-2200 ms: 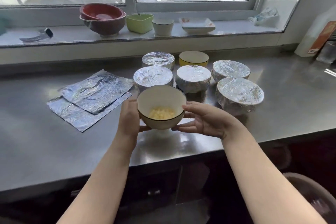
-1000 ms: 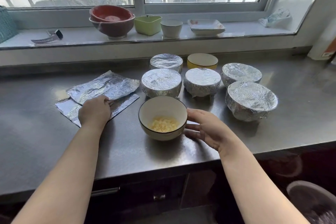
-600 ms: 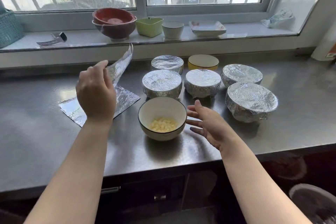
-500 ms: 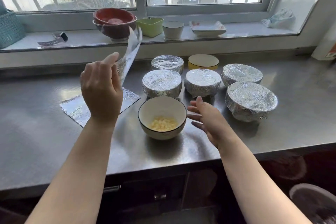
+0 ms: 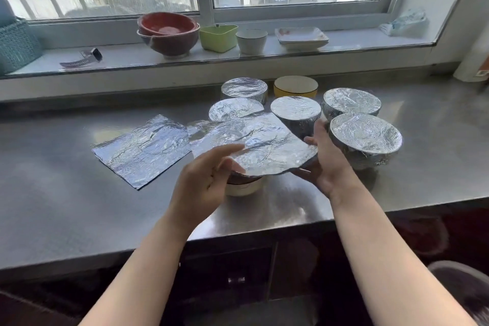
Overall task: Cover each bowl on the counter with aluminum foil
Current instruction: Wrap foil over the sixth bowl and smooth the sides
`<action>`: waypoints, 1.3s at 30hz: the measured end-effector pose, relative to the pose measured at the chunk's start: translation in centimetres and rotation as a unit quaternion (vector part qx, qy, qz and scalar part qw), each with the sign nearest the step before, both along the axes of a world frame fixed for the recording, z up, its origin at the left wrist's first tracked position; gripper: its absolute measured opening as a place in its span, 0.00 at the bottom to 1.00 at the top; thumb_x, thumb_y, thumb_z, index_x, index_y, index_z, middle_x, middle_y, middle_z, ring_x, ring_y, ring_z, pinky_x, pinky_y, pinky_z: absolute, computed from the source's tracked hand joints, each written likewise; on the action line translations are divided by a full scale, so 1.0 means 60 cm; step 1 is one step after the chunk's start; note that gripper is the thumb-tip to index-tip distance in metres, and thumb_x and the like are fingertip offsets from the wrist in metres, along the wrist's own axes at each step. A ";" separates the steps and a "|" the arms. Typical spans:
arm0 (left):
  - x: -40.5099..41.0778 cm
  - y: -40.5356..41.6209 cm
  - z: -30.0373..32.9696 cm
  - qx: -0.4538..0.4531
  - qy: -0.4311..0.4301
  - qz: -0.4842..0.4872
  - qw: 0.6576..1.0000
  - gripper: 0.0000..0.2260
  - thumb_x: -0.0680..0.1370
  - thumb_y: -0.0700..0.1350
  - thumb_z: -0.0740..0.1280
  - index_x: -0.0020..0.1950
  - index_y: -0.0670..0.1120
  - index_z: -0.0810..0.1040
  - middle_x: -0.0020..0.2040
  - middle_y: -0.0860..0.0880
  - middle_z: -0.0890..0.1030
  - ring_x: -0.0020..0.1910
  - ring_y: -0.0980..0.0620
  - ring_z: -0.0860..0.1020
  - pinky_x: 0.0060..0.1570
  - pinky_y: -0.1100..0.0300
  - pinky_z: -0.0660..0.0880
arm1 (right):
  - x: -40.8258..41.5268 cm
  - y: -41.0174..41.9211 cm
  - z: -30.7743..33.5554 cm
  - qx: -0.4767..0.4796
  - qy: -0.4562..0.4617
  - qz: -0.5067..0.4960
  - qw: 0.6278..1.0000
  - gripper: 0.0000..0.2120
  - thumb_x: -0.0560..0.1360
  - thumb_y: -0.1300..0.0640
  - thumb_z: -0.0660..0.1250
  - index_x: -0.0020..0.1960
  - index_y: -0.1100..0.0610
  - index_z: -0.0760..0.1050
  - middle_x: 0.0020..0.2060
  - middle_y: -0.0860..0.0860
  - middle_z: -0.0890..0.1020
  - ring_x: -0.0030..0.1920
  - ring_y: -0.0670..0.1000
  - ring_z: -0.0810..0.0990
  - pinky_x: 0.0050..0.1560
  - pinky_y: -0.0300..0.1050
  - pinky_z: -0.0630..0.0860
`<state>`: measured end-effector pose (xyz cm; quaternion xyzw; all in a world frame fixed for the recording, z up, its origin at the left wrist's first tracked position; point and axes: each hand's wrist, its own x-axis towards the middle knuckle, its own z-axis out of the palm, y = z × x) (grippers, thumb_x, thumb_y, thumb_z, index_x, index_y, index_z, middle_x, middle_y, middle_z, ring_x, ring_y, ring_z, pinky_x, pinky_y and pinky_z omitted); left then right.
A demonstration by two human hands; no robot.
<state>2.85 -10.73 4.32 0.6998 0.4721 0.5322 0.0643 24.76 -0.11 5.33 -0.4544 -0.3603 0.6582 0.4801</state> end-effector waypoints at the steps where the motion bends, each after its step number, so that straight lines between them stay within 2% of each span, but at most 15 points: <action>1: -0.004 -0.004 0.004 -0.001 0.001 0.010 1.000 0.10 0.81 0.47 0.61 0.60 0.56 0.77 0.41 0.57 0.84 0.43 0.57 0.83 0.43 0.56 0.78 | 0.004 0.002 -0.001 -0.001 -0.013 0.012 1.000 0.38 0.74 0.38 0.68 0.77 0.50 0.59 0.61 0.54 0.79 0.49 0.54 0.85 0.40 0.49 0.82; 4: -0.013 -0.009 0.034 0.008 0.004 0.042 0.999 0.12 0.81 0.58 0.60 0.53 0.55 0.80 0.38 0.58 0.83 0.42 0.59 0.82 0.44 0.59 0.76 | 0.005 -0.007 0.010 0.030 -0.095 0.039 0.994 0.26 0.76 0.59 0.70 0.72 0.55 0.66 0.56 0.52 0.80 0.49 0.51 0.82 0.33 0.43 0.79; 7: -0.014 0.001 0.077 -0.054 0.034 0.082 0.995 0.15 0.80 0.61 0.60 0.52 0.55 0.82 0.44 0.59 0.84 0.47 0.61 0.81 0.49 0.62 0.75 | 0.002 -0.021 0.016 0.058 -0.126 0.049 0.989 0.26 0.75 0.68 0.68 0.70 0.53 0.68 0.50 0.54 0.81 0.43 0.50 0.82 0.33 0.44 0.79; 10: -0.004 0.030 0.098 -0.129 0.194 0.098 0.967 0.18 0.81 0.58 0.58 0.65 0.54 0.78 0.62 0.56 0.80 0.63 0.56 0.74 0.62 0.58 0.69 | -0.004 -0.038 0.018 0.073 -0.150 0.079 0.983 0.28 0.74 0.71 0.66 0.69 0.51 0.68 0.46 0.56 0.81 0.41 0.51 0.82 0.34 0.46 0.80; 13: 0.002 0.066 0.086 -0.243 0.361 0.094 0.895 0.23 0.83 0.59 0.49 0.78 0.55 0.60 0.78 0.54 0.60 0.77 0.51 0.57 0.75 0.55 0.53 | -0.005 -0.051 0.022 0.075 -0.156 0.092 0.981 0.27 0.74 0.72 0.65 0.67 0.50 0.69 0.42 0.55 0.81 0.39 0.50 0.81 0.32 0.45 0.79; 15: -0.001 0.080 0.063 -0.317 0.400 0.086 0.855 0.25 0.83 0.59 0.46 0.80 0.56 0.50 0.80 0.55 0.49 0.79 0.51 0.47 0.77 0.49 0.47 | 0.000 -0.056 0.020 0.067 -0.168 0.110 0.977 0.25 0.75 0.69 0.66 0.67 0.50 0.69 0.43 0.54 0.81 0.40 0.49 0.81 0.35 0.48 0.80; 18: -0.002 0.082 0.040 -0.340 0.415 0.078 0.840 0.25 0.83 0.59 0.43 0.80 0.57 0.46 0.80 0.56 0.45 0.79 0.51 0.44 0.76 0.45 0.47 | 0.008 -0.057 0.022 0.084 -0.280 0.122 0.949 0.23 0.77 0.59 0.68 0.70 0.51 0.66 0.51 0.51 0.78 0.48 0.49 0.79 0.46 0.48 0.80; 21: -0.005 0.084 0.037 -0.344 0.407 0.072 0.843 0.24 0.83 0.59 0.43 0.80 0.59 0.46 0.80 0.57 0.43 0.79 0.51 0.43 0.76 0.44 0.46 | 0.009 -0.041 0.040 0.201 -0.447 0.041 0.871 0.23 0.78 0.52 0.66 0.71 0.53 0.66 0.60 0.51 0.75 0.57 0.50 0.76 0.59 0.51 0.75; 24: -0.006 0.086 0.035 -0.335 0.412 0.069 0.844 0.24 0.83 0.60 0.43 0.79 0.60 0.46 0.80 0.57 0.42 0.79 0.51 0.43 0.76 0.44 0.45 | -0.013 -0.030 0.076 0.333 -0.443 0.004 0.832 0.20 0.79 0.52 0.64 0.70 0.54 0.70 0.63 0.52 0.76 0.60 0.49 0.75 0.65 0.52 0.72; 25: -0.006 0.085 0.036 -0.336 0.416 0.069 0.843 0.24 0.83 0.60 0.43 0.79 0.60 0.45 0.80 0.57 0.42 0.79 0.50 0.43 0.76 0.45 0.45 | -0.024 -0.026 0.087 0.369 -0.439 0.029 0.819 0.21 0.79 0.52 0.64 0.70 0.55 0.70 0.65 0.52 0.76 0.63 0.49 0.74 0.67 0.49 0.70; 27: -0.008 0.088 0.032 -0.339 0.419 0.069 0.839 0.25 0.83 0.60 0.42 0.79 0.60 0.44 0.80 0.56 0.42 0.79 0.50 0.42 0.76 0.45 0.44 | -0.049 -0.020 0.102 0.429 -0.476 0.135 0.756 0.26 0.79 0.48 0.65 0.74 0.55 0.66 0.72 0.52 0.70 0.72 0.49 0.67 0.71 0.43 0.61; 29: -0.011 0.092 0.028 -0.337 0.425 0.066 0.837 0.26 0.81 0.63 0.41 0.79 0.61 0.43 0.80 0.56 0.42 0.79 0.49 0.41 0.76 0.46 0.44 | -0.070 -0.015 0.093 0.428 -0.511 0.271 0.694 0.37 0.75 0.41 0.67 0.78 0.51 0.58 0.78 0.50 0.57 0.78 0.48 0.51 0.75 0.44 0.49; 31: -0.013 0.093 0.031 -0.343 0.418 0.067 0.839 0.27 0.80 0.64 0.43 0.79 0.61 0.43 0.80 0.56 0.42 0.79 0.47 0.40 0.77 0.47 0.44 | -0.079 -0.007 0.066 0.389 -0.545 0.339 0.661 0.45 0.71 0.34 0.67 0.80 0.46 0.49 0.80 0.47 0.47 0.79 0.47 0.40 0.77 0.49 0.43; 34: -0.011 0.085 0.038 -0.355 0.398 0.080 0.842 0.27 0.83 0.60 0.47 0.80 0.58 0.44 0.80 0.55 0.43 0.79 0.48 0.40 0.77 0.52 0.42 | -0.080 -0.001 0.031 0.355 -0.558 0.350 0.663 0.51 0.67 0.26 0.64 0.80 0.44 0.43 0.79 0.45 0.43 0.78 0.45 0.36 0.78 0.52 0.42; 39: -0.013 0.082 0.034 -0.355 0.384 0.096 0.847 0.29 0.82 0.62 0.47 0.80 0.54 0.43 0.81 0.51 0.43 0.79 0.52 0.40 0.77 0.54 0.41 | -0.080 -0.003 0.030 0.338 -0.569 0.350 0.663 0.55 0.67 0.27 0.65 0.80 0.52 0.41 0.79 0.46 0.41 0.78 0.44 0.37 0.78 0.49 0.42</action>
